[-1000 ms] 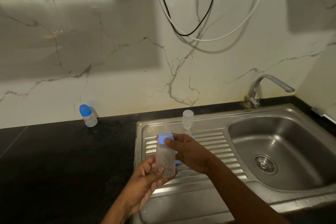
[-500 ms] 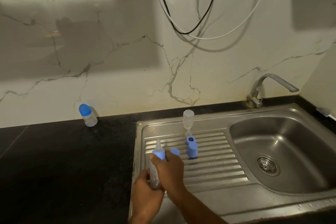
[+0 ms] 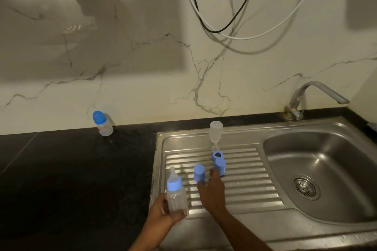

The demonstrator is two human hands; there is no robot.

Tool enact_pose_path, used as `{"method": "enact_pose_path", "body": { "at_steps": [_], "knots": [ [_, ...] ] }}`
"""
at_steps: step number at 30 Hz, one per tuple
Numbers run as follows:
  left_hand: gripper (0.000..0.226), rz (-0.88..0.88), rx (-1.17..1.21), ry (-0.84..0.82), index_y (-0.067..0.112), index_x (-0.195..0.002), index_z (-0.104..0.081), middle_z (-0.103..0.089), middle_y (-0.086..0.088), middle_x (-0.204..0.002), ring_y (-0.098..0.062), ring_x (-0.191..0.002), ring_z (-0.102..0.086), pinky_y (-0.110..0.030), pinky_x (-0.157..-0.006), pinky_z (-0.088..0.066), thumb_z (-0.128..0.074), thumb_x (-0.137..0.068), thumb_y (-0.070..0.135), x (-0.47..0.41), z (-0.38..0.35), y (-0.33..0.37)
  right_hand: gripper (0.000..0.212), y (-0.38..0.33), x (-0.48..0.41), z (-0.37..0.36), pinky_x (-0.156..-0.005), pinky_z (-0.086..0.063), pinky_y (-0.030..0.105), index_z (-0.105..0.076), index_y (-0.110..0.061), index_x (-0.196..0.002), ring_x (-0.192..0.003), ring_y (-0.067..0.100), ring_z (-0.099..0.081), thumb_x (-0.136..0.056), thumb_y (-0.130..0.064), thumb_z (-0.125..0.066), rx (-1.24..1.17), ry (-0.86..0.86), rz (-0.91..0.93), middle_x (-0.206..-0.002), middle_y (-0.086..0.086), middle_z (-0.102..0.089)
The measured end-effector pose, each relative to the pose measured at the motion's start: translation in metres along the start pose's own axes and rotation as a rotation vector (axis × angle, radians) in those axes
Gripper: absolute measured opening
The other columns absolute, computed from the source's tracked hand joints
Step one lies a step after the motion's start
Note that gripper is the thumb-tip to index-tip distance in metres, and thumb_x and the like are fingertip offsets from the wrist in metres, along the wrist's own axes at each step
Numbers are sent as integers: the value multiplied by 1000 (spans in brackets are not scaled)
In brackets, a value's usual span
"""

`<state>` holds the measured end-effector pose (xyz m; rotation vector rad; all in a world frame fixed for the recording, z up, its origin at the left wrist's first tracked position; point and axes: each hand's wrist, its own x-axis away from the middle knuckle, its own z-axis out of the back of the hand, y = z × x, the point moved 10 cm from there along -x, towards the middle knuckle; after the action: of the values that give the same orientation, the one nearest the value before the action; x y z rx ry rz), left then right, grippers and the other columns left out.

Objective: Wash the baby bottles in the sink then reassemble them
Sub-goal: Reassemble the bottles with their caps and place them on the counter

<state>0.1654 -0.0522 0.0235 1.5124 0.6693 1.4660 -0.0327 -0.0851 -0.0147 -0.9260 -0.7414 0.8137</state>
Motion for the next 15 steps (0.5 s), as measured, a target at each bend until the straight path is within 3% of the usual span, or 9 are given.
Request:
{"method": "enact_pose_path", "body": {
  "at_steps": [3, 6, 9, 11, 13, 15],
  "knots": [
    [67, 44, 47, -53, 24, -120, -56, -69, -13, -109, -31, -98, -69, -41, -68, -62, -73, -56, 12, -1, -9, -4, 37, -4, -16, -16, -77, -56, 33, -50, -19, -115, -91, 14, -64, -83, -22, -70, 103, -43, 71, -103, -4, -62],
    [63, 44, 49, -106, 30, -119, -58, -69, -18, -108, -40, -102, -68, -58, -81, -59, -64, -60, 9, -2, -15, -5, 22, -12, -22, -16, -68, -47, 17, -54, -20, -105, -89, 12, -63, -87, -19, -68, 100, -21, 92, -97, -6, -62],
    [56, 46, 31, -168, 30, -115, -60, -70, -20, -107, -42, -101, -69, -56, -81, -59, -74, -64, 12, 3, -21, 0, 13, -31, -18, -6, -69, -46, 20, -58, -18, -99, -83, 13, -63, -90, -20, -67, -29, -67, 114, -90, -5, -64],
    [52, 42, 10, -194, 25, -114, -63, -72, -21, -104, -41, -94, -72, -48, -76, -61, -85, -66, 28, 9, -24, 6, 15, -42, -15, -5, -81, -55, 31, -63, -10, -104, -92, 24, -68, -95, -22, -62, -310, -218, 24, -98, 7, -71],
    [54, 30, 7, -182, 16, -110, -67, -71, -27, -99, -38, -83, -72, -46, -71, -59, -86, -65, 40, 12, -23, 12, 26, -58, -5, -4, -93, -55, 46, -63, -1, -114, -103, 33, -68, -101, -22, -53, -668, -416, -89, -110, 19, -71],
    [52, 19, 0, -174, 12, -104, -70, -70, -30, -96, -37, -77, -70, -46, -68, -58, -85, -65, 43, 15, -23, 17, 28, -79, 3, 8, -94, -54, 49, -60, 0, -117, -101, 32, -68, -103, -21, -48, -802, -519, -83, -110, 19, -71]
  ]
}}
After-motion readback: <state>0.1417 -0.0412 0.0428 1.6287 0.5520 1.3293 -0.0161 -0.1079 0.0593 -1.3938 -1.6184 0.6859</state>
